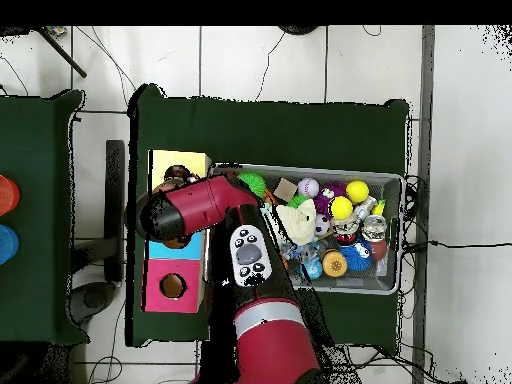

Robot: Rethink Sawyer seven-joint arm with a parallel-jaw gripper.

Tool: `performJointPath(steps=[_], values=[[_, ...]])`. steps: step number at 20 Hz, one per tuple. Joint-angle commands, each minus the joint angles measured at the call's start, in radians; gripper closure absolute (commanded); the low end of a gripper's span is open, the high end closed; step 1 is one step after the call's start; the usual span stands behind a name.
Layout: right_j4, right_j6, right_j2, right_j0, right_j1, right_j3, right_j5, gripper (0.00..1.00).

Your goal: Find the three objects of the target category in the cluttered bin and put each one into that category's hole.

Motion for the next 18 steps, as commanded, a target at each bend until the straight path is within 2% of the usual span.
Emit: performJointPath(steps=[1, 6, 10, 12, 14, 18], values=[[-0.073, 0.046, -0.024, -0.007, 0.084, -0.035, -0.012, 1.0], [-0.068, 0.062, -0.037, 0.002, 0.056, -0.009, -0.015, 1.0], [-0.05, 0.064, -0.004, -0.004, 0.019, 0.025, -0.036, 1.0], [-0.06, 0.078, 0.01, -0.002, 0.015, 0.023, -0.108, 1.0], [-0.047, 0.106, 0.003, 0.004, 0.01, 0.032, -0.124, 1.0], [-0.039, 0.103, 0.001, 0.006, 0.011, 0.027, -0.118, 1.0]])
